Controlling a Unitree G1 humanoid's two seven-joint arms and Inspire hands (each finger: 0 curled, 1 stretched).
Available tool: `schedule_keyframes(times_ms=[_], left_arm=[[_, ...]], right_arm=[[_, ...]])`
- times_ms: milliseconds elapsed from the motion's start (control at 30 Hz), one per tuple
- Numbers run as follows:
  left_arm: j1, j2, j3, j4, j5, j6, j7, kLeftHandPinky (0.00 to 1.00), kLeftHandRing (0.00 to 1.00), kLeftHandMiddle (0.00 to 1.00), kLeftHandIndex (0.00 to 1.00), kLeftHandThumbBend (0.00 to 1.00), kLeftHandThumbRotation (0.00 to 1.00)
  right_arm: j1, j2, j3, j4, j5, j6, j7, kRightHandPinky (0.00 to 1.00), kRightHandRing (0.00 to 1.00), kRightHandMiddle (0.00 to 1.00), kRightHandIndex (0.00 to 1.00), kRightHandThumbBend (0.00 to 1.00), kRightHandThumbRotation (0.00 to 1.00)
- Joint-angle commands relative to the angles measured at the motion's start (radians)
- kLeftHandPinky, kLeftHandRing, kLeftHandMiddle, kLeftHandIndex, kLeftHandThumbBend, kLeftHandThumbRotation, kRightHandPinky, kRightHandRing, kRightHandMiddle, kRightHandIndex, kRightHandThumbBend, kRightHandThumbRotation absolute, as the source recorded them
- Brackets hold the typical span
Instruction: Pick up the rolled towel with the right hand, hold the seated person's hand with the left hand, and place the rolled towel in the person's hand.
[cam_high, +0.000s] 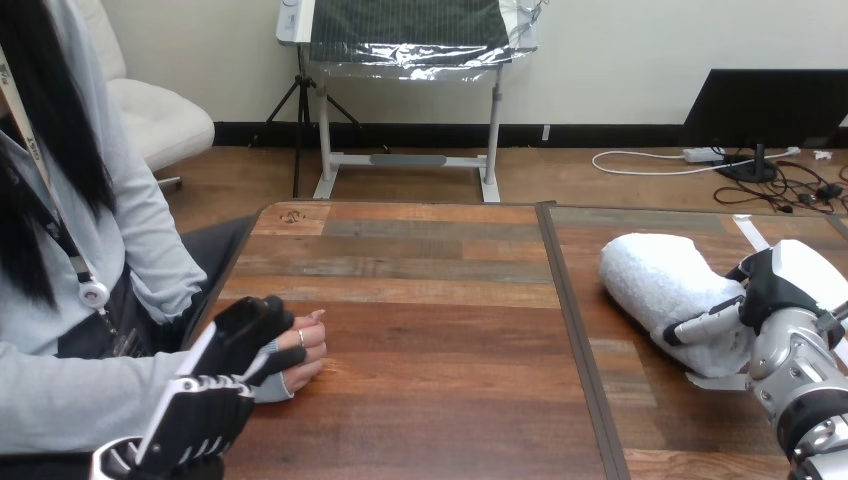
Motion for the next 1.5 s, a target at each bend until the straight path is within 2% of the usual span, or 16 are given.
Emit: schedule_keyframes(times_ms=[0, 100, 200, 300, 400, 467, 533, 633, 900, 1000, 1200, 1233, 1300, 1333, 1400, 1467], left_arm=[[-0.053, 0.019, -0.019, -0.016, -0.022, -0.025, -0.005, 0.81, 0.89, 0.9, 0.89, 0.94, 0.57], [-0.056, 0.004, -0.001, -0.012, -0.006, -0.028, -0.001, 0.8, 0.88, 0.89, 0.89, 0.94, 0.58], [-0.06, 0.027, -0.034, -0.016, -0.038, -0.025, -0.011, 0.8, 0.89, 0.9, 0.89, 0.96, 0.58], [-0.062, 0.008, -0.008, -0.008, -0.014, -0.031, -0.007, 0.8, 0.88, 0.9, 0.89, 0.96, 0.58], [-0.07, 0.017, -0.025, -0.008, -0.029, -0.031, -0.01, 0.8, 0.88, 0.9, 0.9, 0.97, 0.58], [-0.07, 0.011, -0.022, -0.007, -0.025, -0.031, -0.009, 0.8, 0.88, 0.9, 0.9, 0.97, 0.58], [-0.07, 0.011, -0.021, -0.007, -0.024, -0.03, -0.008, 0.8, 0.88, 0.89, 0.9, 0.98, 0.58], [-0.07, 0.012, -0.027, -0.011, -0.028, -0.022, -0.008, 0.8, 0.89, 0.9, 0.89, 0.98, 0.57], [-0.078, 0.004, -0.027, -0.017, -0.02, -0.004, -0.004, 0.81, 0.89, 0.89, 0.89, 0.94, 0.53], [-0.067, -0.02, 0.001, -0.021, 0.008, 0.012, 0.008, 0.78, 0.87, 0.89, 0.89, 0.95, 0.55], [-0.078, -0.03, 0.034, -0.018, 0.057, 0.016, 0.012, 0.78, 0.89, 0.9, 0.9, 0.96, 0.59], [-0.076, -0.028, 0.027, -0.022, 0.051, 0.026, 0.013, 0.78, 0.89, 0.91, 0.9, 0.96, 0.59], [-0.072, -0.025, 0.016, -0.027, 0.041, 0.041, 0.016, 0.81, 0.9, 0.91, 0.9, 0.98, 0.57], [-0.073, -0.033, 0.027, -0.028, 0.057, 0.044, 0.02, 0.81, 0.91, 0.91, 0.9, 0.99, 0.57], [-0.077, -0.043, 0.045, -0.026, 0.081, 0.045, 0.024, 0.82, 0.91, 0.91, 0.9, 0.99, 0.56], [-0.078, -0.048, 0.065, -0.033, 0.112, 0.059, 0.028, 0.83, 0.91, 0.91, 0.91, 1.0, 0.56]], right_arm=[[0.012, 0.029, 0.0, -0.002, -0.001, 0.003, -0.01, 0.33, 0.47, 0.55, 0.51, 0.82, 0.0], [0.011, 0.028, 0.0, -0.002, 0.0, -0.002, -0.012, 0.32, 0.46, 0.54, 0.51, 0.83, 0.0], [0.006, 0.027, -0.016, -0.003, 0.017, -0.004, 0.004, 0.33, 0.48, 0.55, 0.5, 0.84, 0.0], [0.006, 0.026, -0.018, -0.003, 0.017, -0.006, -0.003, 0.34, 0.49, 0.55, 0.5, 0.83, 0.0], [0.004, 0.025, -0.021, -0.003, 0.02, -0.011, -0.001, 0.34, 0.47, 0.54, 0.5, 0.86, 0.0], [0.0, 0.03, -0.056, -0.006, 0.054, -0.013, -0.01, 0.34, 0.47, 0.54, 0.5, 0.87, 0.0], [-0.001, 0.032, -0.069, -0.007, 0.068, -0.025, -0.013, 0.34, 0.48, 0.54, 0.5, 0.87, 0.0], [-0.001, 0.029, -0.062, -0.007, 0.064, -0.042, -0.009, 0.36, 0.49, 0.55, 0.51, 0.84, 0.0], [-0.006, 0.027, -0.059, -0.011, 0.063, -0.09, 0.005, 0.44, 0.56, 0.58, 0.51, 0.88, 0.0], [-0.006, 0.035, -0.091, -0.015, 0.095, -0.118, -0.01, 0.47, 0.59, 0.61, 0.5, 0.91, 0.0], [-0.008, 0.041, -0.113, -0.018, 0.119, -0.166, -0.014, 0.48, 0.59, 0.63, 0.5, 0.91, 0.0], [-0.007, 0.045, -0.131, -0.02, 0.137, -0.184, -0.016, 0.48, 0.59, 0.63, 0.5, 0.91, 0.0], [-0.006, 0.049, -0.151, -0.021, 0.158, -0.204, -0.017, 0.42, 0.5, 0.56, 0.48, 0.92, 0.0], [-0.008, 0.051, -0.147, -0.022, 0.155, -0.208, -0.021, 0.41, 0.48, 0.54, 0.47, 0.92, 0.0], [-0.011, 0.053, -0.136, -0.023, 0.147, -0.21, -0.027, 0.43, 0.51, 0.55, 0.47, 0.92, 0.0], [-0.009, 0.06, -0.156, -0.024, 0.167, -0.235, -0.026, 0.43, 0.5, 0.54, 0.47, 0.92, 0.0]])
